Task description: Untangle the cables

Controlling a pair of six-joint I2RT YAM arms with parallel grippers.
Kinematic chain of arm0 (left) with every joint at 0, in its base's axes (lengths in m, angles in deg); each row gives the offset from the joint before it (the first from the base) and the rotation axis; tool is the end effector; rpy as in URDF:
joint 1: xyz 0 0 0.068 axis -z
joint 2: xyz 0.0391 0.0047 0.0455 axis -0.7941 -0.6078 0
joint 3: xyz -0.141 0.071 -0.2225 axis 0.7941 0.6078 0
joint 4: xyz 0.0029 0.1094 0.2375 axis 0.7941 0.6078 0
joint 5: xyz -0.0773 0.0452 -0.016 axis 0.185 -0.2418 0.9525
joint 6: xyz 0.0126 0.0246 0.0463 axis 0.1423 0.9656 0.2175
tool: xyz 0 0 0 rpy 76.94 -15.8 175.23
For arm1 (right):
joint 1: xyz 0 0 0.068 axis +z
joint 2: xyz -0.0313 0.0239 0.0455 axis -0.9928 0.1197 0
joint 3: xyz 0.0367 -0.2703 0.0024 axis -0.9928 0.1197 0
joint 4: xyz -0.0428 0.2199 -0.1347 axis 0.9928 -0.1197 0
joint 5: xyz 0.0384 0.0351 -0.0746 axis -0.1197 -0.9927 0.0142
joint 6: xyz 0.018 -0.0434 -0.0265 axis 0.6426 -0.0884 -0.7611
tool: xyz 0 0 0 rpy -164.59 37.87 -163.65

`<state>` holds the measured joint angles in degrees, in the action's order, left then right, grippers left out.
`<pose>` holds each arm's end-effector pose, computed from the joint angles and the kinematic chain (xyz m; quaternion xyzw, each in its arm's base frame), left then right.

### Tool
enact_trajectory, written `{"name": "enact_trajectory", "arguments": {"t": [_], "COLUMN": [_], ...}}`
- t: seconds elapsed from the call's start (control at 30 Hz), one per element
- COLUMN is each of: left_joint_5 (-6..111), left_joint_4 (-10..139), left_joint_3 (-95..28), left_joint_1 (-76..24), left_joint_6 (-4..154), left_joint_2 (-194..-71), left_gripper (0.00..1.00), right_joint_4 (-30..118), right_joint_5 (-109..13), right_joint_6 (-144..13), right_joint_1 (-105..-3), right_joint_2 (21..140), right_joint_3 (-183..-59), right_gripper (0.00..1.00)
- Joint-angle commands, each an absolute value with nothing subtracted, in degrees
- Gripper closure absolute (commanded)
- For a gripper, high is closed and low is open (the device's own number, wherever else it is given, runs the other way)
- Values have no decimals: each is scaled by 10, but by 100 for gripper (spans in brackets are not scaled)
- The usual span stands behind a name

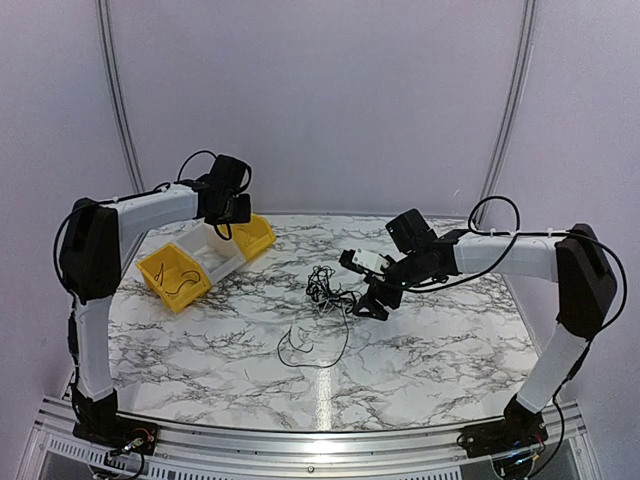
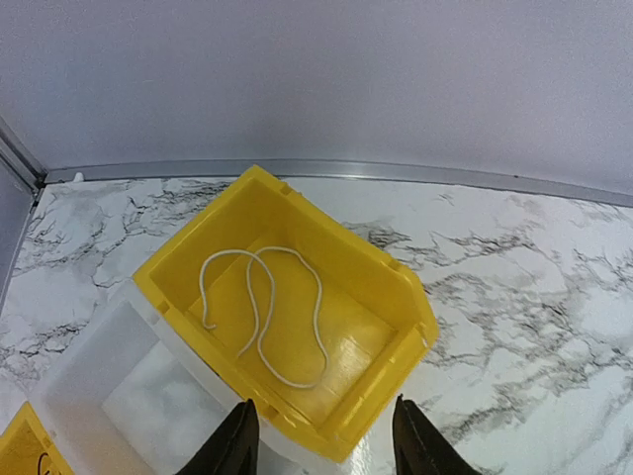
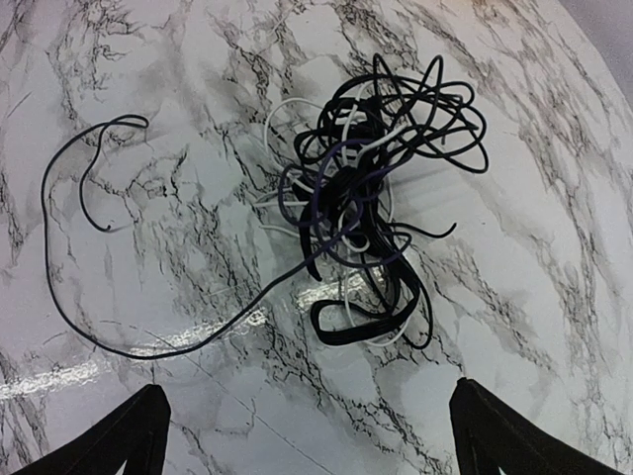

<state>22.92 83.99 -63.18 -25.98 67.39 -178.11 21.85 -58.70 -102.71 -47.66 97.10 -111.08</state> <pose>0.4458 -0.2085 0.2536 -0.0256 0.8815 -0.0174 0.4712 0.2836 0.2158 0.2076 -0.5514 0.7647 0.1646 0.2900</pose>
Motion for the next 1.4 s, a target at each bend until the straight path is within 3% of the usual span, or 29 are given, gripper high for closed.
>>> {"name": "enact_trajectory", "arguments": {"t": [0.0, 0.27, 0.7, 0.93, 1.2, 1.37], "left_joint_5": [291, 440, 522, 533, 564, 558], "left_joint_4": [776, 613, 554, 556, 546, 546], "left_joint_3": [-536, -330, -316, -336, -334, -312], "left_joint_1": [-206, -107, -96, -103, -104, -103], "left_joint_6": [696, 630, 511, 485, 469, 466], "left_joint_2": [-1672, -1603, -1717, -1756, -1748, -1703], "left_gripper": [52, 53, 57, 70, 99, 100], "right_joint_4": [242, 244, 284, 286, 319, 328], "right_joint_5": [-561, -572, -473, -462, -409, -407], "right_joint_6": [-1031, -1017, -1001, -1003, -1007, -1011], "right_joint_1": [-471, -442, -412, -411, -414, -421], "right_joint_2": [983, 1046, 1115, 1111, 1127, 1164], "right_joint_3": [-1141, -1189, -1217, -1216, -1206, -1218], "right_gripper": [1, 1, 1, 1, 1, 3]}}
